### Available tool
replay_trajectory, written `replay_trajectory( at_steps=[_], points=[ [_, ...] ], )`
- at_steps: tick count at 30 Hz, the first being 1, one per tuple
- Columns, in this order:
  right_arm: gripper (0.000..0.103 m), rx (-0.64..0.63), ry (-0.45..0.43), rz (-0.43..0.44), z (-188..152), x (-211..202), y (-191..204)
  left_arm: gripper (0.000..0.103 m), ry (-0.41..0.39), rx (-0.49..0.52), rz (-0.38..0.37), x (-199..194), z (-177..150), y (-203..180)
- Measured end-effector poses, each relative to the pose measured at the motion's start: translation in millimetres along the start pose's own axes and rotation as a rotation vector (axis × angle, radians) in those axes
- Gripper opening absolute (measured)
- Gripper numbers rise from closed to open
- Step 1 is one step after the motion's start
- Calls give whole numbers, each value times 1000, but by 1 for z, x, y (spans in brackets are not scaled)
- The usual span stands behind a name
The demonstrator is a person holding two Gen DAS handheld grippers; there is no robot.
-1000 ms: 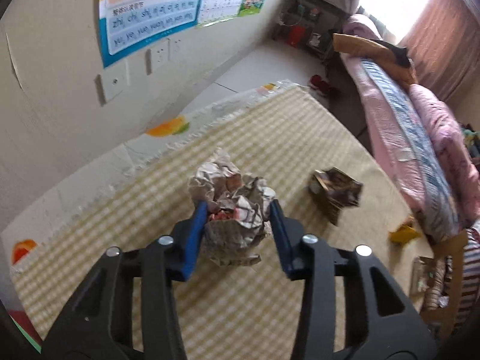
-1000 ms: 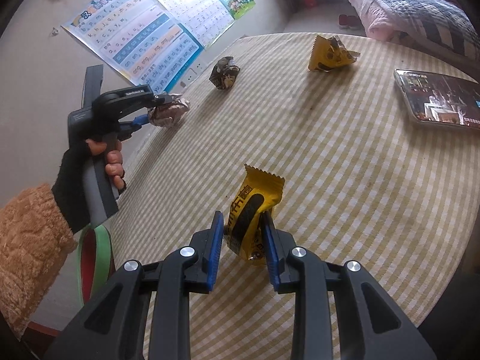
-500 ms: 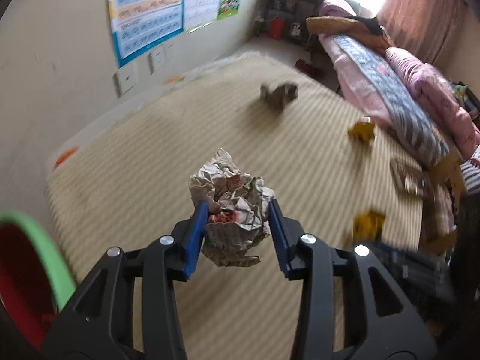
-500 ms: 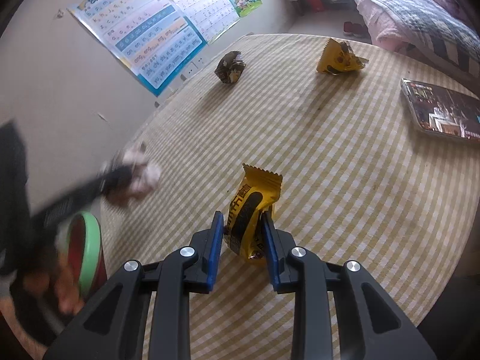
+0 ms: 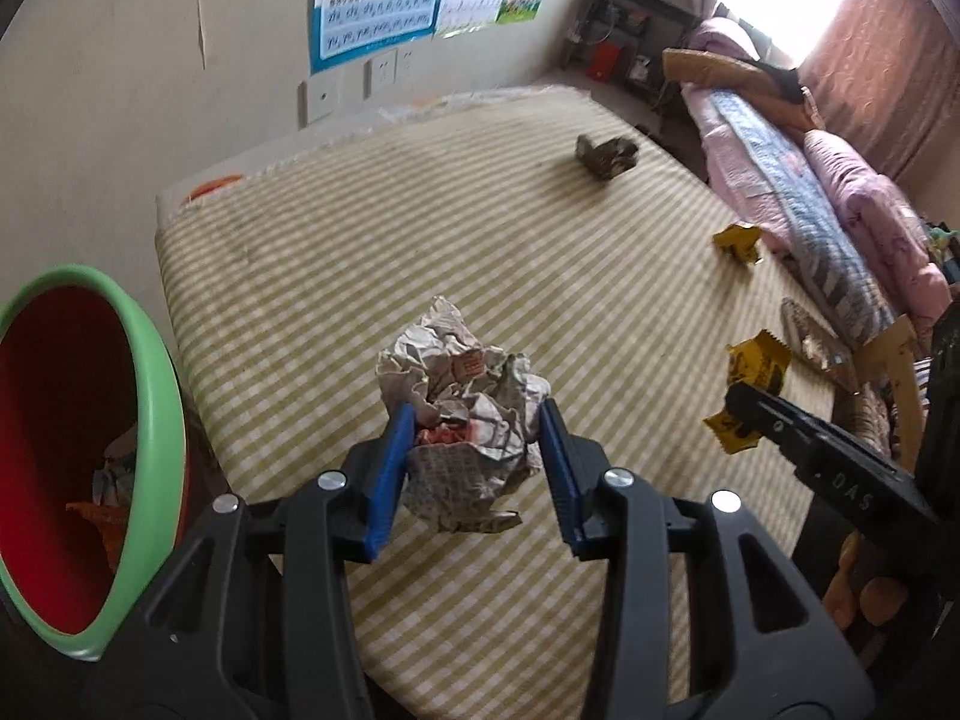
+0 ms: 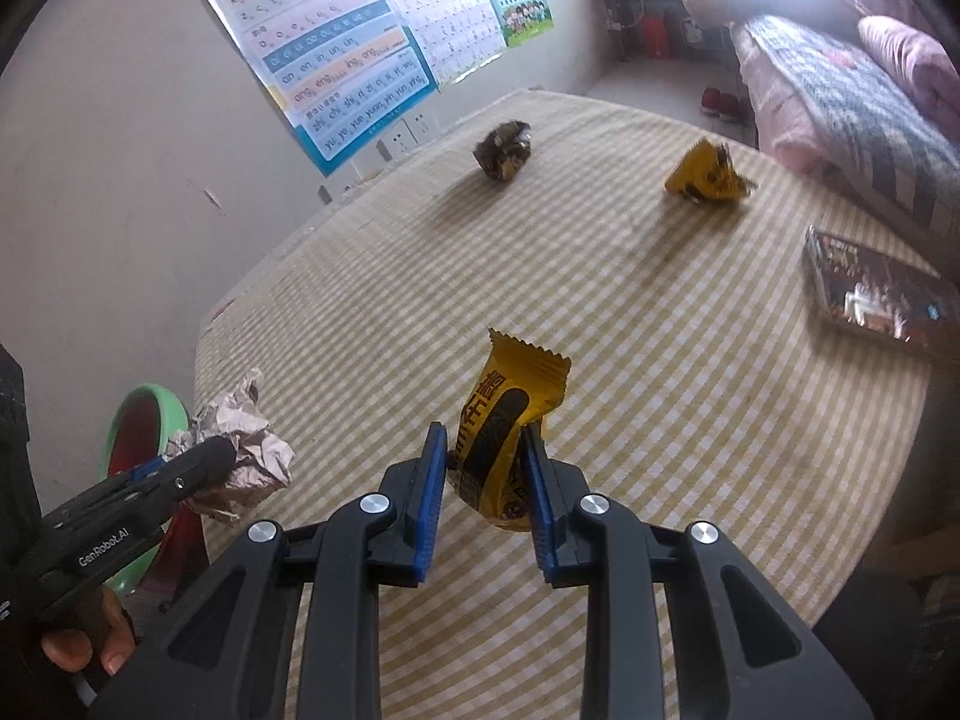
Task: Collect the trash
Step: 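Carry the newspaper ball with the left tool to the bin while the right tool carries the yellow wrapper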
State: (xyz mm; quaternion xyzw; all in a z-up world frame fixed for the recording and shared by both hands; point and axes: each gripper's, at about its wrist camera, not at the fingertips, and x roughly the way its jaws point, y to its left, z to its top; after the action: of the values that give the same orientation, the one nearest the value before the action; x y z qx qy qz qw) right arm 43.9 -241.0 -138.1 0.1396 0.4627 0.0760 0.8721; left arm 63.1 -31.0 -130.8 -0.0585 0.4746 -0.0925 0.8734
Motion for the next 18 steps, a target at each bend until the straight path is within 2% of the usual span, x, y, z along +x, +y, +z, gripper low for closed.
replay_trajectory(
  at_steps=[11,18],
  points=[
    [25,-91,-22,-17,-8,-26,39,41,-52,18,-20,-19,-10,1],
    [25,-161,-25,11,-10,-37,71,41,-124,-46,-22,-44,-4,24]
  ],
)
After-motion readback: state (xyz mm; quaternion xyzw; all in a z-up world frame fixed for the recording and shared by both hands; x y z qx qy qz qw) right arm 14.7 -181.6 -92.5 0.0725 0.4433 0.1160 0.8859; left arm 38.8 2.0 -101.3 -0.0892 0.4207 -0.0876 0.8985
